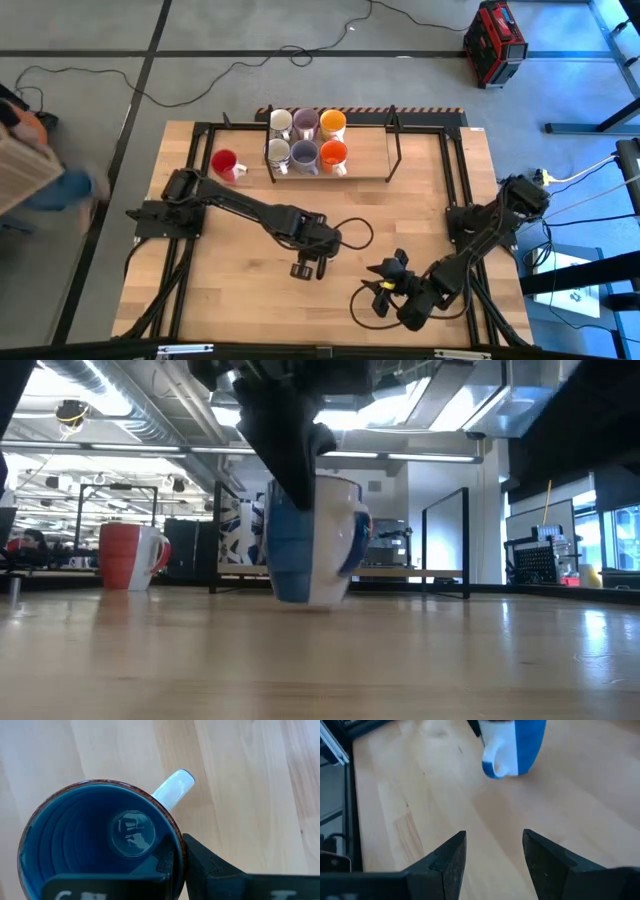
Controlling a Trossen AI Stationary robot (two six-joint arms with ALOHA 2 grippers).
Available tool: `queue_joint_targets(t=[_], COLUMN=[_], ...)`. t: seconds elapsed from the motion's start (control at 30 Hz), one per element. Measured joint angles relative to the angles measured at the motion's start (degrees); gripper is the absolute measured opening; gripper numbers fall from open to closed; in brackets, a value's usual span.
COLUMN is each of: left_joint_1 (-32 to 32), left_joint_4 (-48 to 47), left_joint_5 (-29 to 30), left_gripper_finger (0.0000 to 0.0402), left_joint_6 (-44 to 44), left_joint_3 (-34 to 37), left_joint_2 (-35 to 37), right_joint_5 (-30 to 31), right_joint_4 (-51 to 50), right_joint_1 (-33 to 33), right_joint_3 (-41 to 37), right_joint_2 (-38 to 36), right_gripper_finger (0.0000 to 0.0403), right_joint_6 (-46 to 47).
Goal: Place coffee mugs
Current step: Put the blue mug on the shelf
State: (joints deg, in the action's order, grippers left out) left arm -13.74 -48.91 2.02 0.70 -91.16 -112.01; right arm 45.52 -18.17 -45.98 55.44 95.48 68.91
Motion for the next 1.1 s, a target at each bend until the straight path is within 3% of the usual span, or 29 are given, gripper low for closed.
queue_joint_targets(t=[0.4, 0.67, 0.9, 1.1], left_joint_1=[0.2, 0.2, -0.3, -0.6], left_joint_4=[2.9, 3.2, -1.2, -2.3], left_joint_5=[1.5, 1.7, 2.1, 1.7], left_gripper_finger=[0.0021, 0.0090, 0.0119, 0.0120], left_joint_6=[4.6, 4.7, 3.5, -0.3], left_joint_3=[-0.9, -0.8, -2.3, -2.4], left_joint_2=[-2.6, -2.3, 2.4, 9.6], right_joint_5=[-1.6, -0.9, 3.0, 4.5], right_joint_4=[1.0, 0.8, 2.2, 7.0], right_joint_1=[-0.9, -0.8, 0.0, 3.0], right_joint_3=[0.0, 0.0, 0.0, 0.0], right_joint_2=[3.9, 3.9, 3.9, 4.1], right_gripper_finger=[0.0182, 0.0182, 0.0182, 0.0182], right_joint_6=[6.0, 5.8, 3.9, -4.8])
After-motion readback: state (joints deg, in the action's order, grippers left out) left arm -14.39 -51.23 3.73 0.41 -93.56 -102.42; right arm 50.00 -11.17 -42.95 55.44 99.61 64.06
